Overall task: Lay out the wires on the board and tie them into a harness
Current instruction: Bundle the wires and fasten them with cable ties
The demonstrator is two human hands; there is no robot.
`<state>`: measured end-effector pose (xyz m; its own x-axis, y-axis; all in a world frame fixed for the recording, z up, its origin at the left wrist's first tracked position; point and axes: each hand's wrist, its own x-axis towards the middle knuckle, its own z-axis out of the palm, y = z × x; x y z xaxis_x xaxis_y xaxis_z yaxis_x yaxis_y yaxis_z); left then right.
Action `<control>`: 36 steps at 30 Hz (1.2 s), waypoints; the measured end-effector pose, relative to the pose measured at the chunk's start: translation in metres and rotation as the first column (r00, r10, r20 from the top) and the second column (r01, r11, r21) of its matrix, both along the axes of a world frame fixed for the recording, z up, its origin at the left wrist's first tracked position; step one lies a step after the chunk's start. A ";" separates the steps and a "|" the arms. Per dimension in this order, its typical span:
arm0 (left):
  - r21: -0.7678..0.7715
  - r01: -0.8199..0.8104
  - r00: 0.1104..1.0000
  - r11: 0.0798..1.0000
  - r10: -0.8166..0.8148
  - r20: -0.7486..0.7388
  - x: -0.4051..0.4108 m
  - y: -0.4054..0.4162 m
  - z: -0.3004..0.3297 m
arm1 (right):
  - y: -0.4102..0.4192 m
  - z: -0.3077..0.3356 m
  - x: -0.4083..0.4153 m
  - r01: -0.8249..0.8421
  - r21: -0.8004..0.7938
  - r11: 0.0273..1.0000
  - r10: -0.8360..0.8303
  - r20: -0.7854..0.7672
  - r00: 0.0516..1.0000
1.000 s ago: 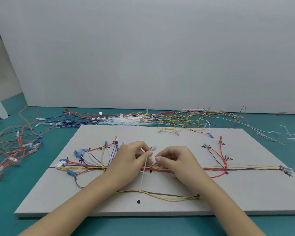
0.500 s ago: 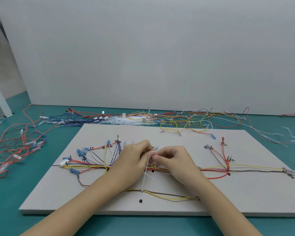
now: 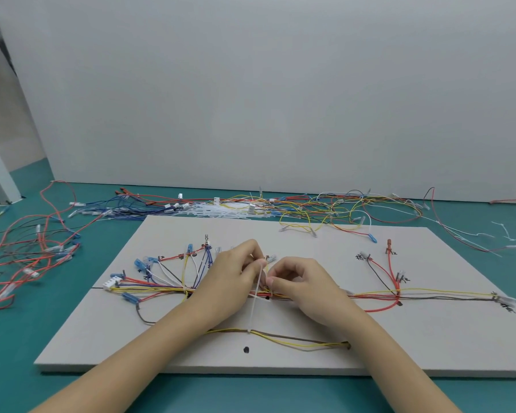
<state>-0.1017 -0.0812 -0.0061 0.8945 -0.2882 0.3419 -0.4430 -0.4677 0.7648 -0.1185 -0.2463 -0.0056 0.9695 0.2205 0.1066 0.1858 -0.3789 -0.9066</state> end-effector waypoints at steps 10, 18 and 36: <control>-0.009 0.056 0.991 0.998 -0.056 -0.125 0.002 0.010 0.005 | -0.006 -0.002 -0.001 0.015 -0.102 0.995 -0.010 0.048 0.999; 0.362 0.113 0.991 0.925 -0.133 0.033 -0.003 0.018 0.002 | -0.008 -0.001 -0.002 0.029 -0.146 0.989 -0.018 0.076 0.997; -0.018 -0.071 0.995 0.997 0.069 -0.077 -0.008 -0.005 0.002 | -0.005 -0.004 -0.001 0.049 -0.120 0.992 -0.040 0.080 0.996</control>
